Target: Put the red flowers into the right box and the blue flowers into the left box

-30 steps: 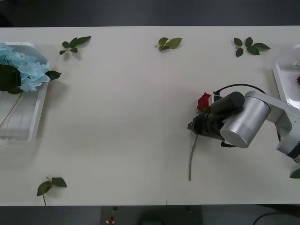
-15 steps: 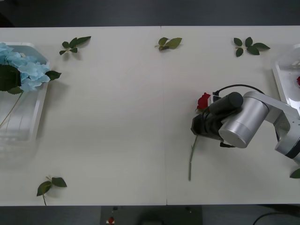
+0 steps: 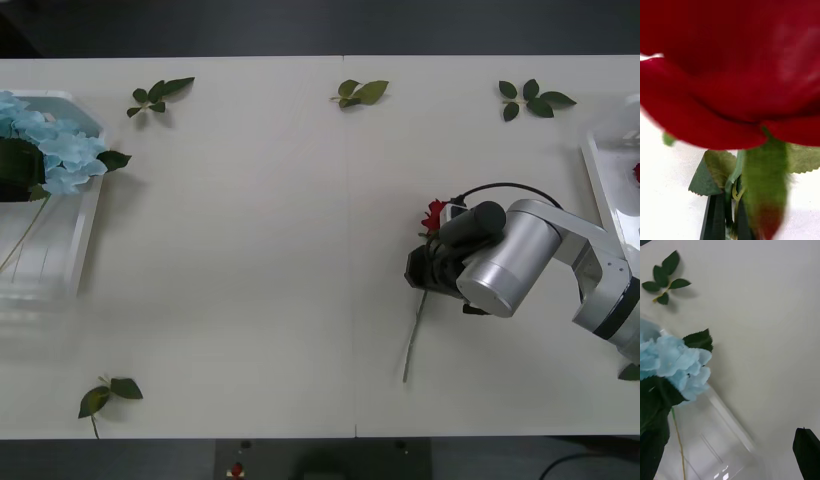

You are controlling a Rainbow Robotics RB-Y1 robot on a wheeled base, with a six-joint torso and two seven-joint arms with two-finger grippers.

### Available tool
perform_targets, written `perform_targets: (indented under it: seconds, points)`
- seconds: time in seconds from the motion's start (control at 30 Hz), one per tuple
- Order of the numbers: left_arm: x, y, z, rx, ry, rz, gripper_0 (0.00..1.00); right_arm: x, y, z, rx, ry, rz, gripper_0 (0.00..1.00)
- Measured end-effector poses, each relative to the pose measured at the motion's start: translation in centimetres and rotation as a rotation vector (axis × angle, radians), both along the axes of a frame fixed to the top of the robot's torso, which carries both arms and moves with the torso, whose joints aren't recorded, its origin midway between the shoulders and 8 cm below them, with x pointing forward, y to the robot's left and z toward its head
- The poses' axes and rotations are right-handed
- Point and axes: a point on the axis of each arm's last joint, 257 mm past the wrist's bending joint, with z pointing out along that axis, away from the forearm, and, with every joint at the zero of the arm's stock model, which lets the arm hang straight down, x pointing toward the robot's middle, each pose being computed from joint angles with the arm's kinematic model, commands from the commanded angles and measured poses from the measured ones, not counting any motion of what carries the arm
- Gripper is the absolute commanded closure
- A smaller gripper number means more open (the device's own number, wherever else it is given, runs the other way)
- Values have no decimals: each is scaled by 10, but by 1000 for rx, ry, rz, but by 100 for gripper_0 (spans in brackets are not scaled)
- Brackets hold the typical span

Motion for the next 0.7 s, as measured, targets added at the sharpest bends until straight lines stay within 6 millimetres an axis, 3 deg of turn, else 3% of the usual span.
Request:
perform_targets:
  seconds: [0.07,0.3,0.57,0.7]
  points:
    - [-2,-15,0,-1,-18,-78,0,0,0,0,0,0,0,100]
    - [-9,-72,2,-16,-127,-349,0,0,0,0,0,0,0,100]
    - [-18,-127,0,-105,-138,-458,0,2,3,3,18,-9,3,100]
    - [-22,-150,2,-124,-154,-501,0,3,6,19,72,-6,-4,100]
